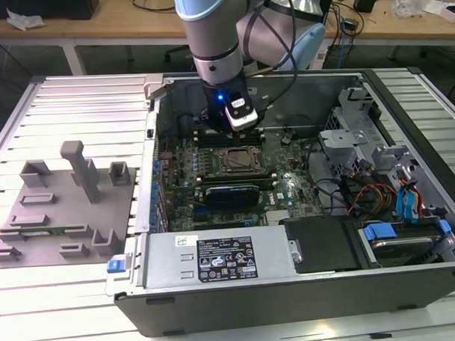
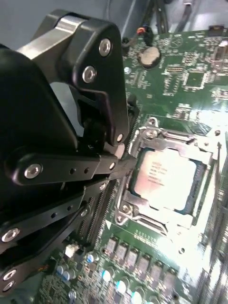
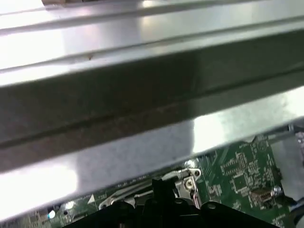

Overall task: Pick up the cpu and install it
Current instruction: 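Install the first cpu locking lever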

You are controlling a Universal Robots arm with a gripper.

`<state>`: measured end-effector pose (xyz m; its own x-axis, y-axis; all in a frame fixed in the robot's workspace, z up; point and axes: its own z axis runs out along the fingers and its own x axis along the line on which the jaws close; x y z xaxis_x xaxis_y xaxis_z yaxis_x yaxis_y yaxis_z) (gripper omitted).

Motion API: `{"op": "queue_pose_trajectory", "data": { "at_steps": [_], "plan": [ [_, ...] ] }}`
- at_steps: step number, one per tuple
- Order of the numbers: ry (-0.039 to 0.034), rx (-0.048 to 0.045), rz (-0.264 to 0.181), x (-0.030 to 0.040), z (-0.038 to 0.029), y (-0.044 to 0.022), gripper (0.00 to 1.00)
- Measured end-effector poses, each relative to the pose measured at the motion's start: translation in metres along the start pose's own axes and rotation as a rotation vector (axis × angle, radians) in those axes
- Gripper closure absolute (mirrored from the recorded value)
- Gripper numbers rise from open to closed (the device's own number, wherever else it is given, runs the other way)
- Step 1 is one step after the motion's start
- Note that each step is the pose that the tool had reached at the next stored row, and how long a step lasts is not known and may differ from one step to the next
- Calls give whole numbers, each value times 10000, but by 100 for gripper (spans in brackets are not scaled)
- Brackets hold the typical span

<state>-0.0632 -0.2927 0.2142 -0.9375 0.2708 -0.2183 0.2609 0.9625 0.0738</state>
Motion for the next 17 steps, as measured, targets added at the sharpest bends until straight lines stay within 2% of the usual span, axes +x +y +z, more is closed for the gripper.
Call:
{"op": "queue_pose_trajectory", "data": {
  "at_steps": [3,4,5,6,7,9,11,13,14,15,17],
  "plan": [
    [18,445,-70,-6,0,-5,89],
    [28,621,-103,-10,0,-6,89],
    [60,783,-135,-15,2,-6,89],
    [156,918,-160,-28,4,-4,89],
    [268,970,-165,-46,10,2,89],
    [452,1019,-173,-106,35,18,89],
    [572,1049,-195,-152,57,29,89],
    [752,1094,-212,-202,81,34,89],
    [877,1131,-223,-219,86,13,89],
    [916,1141,-232,-229,87,-20,89],
    [942,1130,-320,-242,88,-66,89]
  ]
}}
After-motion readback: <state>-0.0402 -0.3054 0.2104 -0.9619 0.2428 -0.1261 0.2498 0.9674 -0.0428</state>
